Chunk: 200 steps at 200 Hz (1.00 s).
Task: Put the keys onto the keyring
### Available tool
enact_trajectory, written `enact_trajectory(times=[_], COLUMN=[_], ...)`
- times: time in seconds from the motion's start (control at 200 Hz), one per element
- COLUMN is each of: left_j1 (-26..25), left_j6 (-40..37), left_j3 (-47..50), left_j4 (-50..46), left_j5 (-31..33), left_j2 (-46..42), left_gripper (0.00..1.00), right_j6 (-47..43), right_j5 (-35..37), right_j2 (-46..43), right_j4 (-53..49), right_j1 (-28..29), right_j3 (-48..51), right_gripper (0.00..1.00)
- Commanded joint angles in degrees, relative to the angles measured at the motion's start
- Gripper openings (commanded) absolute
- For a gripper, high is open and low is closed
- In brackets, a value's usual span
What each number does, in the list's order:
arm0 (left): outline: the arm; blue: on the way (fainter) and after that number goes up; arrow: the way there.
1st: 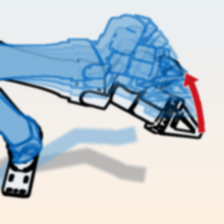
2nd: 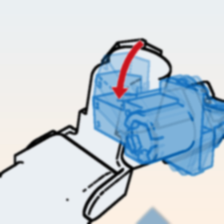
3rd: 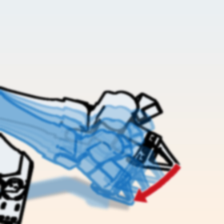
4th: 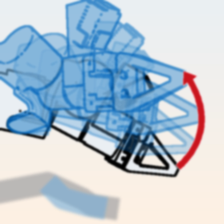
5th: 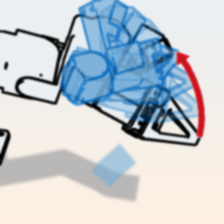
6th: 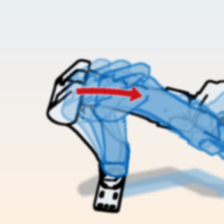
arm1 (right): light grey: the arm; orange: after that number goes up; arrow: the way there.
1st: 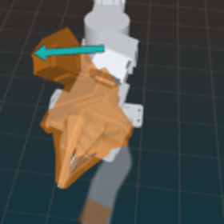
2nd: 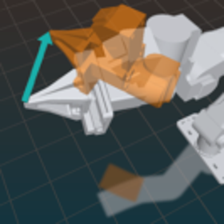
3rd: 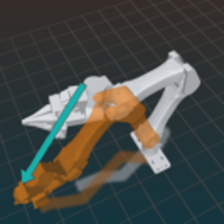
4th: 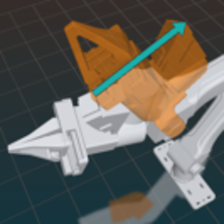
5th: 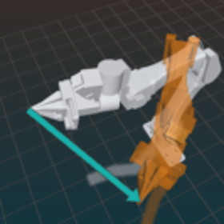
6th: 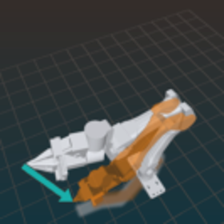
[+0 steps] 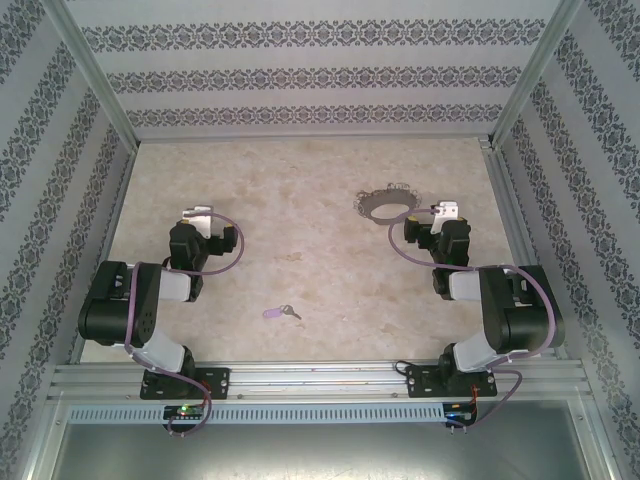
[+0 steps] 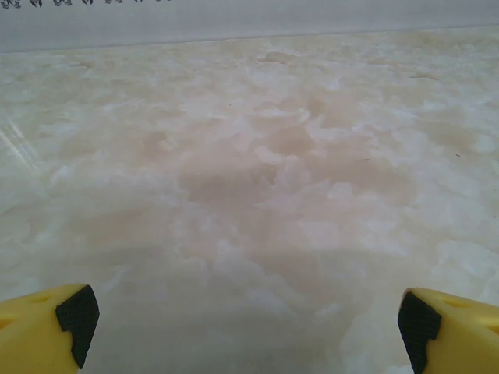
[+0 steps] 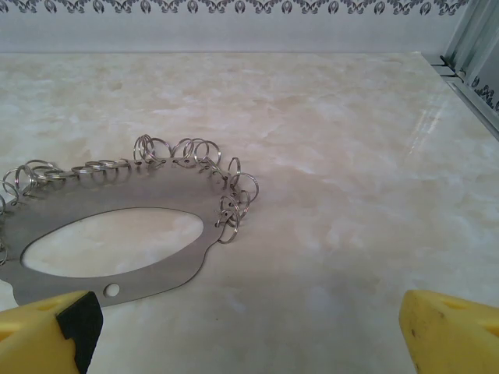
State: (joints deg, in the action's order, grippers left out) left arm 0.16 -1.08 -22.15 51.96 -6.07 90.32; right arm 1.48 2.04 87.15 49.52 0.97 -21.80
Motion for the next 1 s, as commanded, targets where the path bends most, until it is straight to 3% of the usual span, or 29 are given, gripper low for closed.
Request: enact_trajectory(times=[0.0, 0.325, 0.739, 0.834, 0.994], left_j1=[0.37, 0.56, 0.47, -0.15, -0.35], left_j6=[-0.42, 1.06, 0.51, -0.15, -0.2], left_j3=[0.28, -1.18, -0.3, 0.41, -3.03], left_j4=[1.42, -1.16, 0.38, 0.44, -10.69], left_j5=[-1.31, 2.54, 1.84, 2.31, 2.95], left_j2=[0.14, 0.3, 0.06, -1.84, -7.27], left_gripper=[1.0, 1.0, 1.0, 1.0, 1.0], right_j6=[-0.15, -0.07, 0.49, 0.63, 1.02], right_j5=[-0.73, -0.73, -0.78, 0.95, 1.88], right_j2=[-0.73, -0.7, -1.07, -5.16, -11.59], right_j4=[0.62, 0.74, 0.73, -3.7, -13.79], right_j1=[0.08, 0.06, -0.27, -0.1, -0.1], right_j3=[-0.7, -0.61, -0.54, -1.23, -3.92], right_gripper=[0.98, 0.98, 0.98, 0.98, 0.98])
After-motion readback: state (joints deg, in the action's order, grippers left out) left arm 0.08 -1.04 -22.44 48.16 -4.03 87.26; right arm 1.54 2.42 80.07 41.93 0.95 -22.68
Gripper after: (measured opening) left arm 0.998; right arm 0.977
